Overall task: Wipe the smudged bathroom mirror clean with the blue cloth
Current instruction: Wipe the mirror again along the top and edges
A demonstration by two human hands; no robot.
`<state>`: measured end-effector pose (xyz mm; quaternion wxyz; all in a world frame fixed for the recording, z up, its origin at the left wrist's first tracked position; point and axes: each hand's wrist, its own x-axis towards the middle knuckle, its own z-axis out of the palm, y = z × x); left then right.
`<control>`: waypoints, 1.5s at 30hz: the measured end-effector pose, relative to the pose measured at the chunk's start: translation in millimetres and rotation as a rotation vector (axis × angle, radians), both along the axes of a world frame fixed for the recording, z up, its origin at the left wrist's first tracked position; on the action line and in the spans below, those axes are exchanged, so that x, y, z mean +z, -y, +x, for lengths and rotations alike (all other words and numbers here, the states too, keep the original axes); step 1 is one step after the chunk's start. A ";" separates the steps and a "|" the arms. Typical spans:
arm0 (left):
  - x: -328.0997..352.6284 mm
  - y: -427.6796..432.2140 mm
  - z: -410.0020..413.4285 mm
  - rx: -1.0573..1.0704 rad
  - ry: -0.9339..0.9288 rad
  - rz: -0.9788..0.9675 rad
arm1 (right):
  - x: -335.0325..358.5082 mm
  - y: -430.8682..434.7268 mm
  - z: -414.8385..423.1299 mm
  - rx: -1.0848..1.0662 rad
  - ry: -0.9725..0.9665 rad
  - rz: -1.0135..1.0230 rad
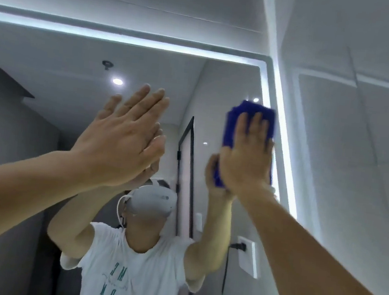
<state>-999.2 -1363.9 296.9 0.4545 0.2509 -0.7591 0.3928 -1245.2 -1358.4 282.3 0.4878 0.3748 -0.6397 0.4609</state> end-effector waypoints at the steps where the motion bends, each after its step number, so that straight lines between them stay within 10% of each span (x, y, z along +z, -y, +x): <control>1: 2.1 -1.0 -4.4 0.001 -0.001 0.007 | -10.4 3.2 8.1 0.023 -0.102 0.035; 27: 39.5 4.8 -30.3 0.034 -0.057 -0.102 | 200.0 -20.4 -63.6 0.049 -0.011 0.082; 39: 56.6 -2.4 -18.8 0.053 -0.128 -0.048 | 127.5 11.5 30.8 0.146 -0.716 0.275; 45: 61.1 -12.1 13.5 0.141 -0.068 -0.030 | 182.9 -28.3 -42.7 0.103 0.004 0.126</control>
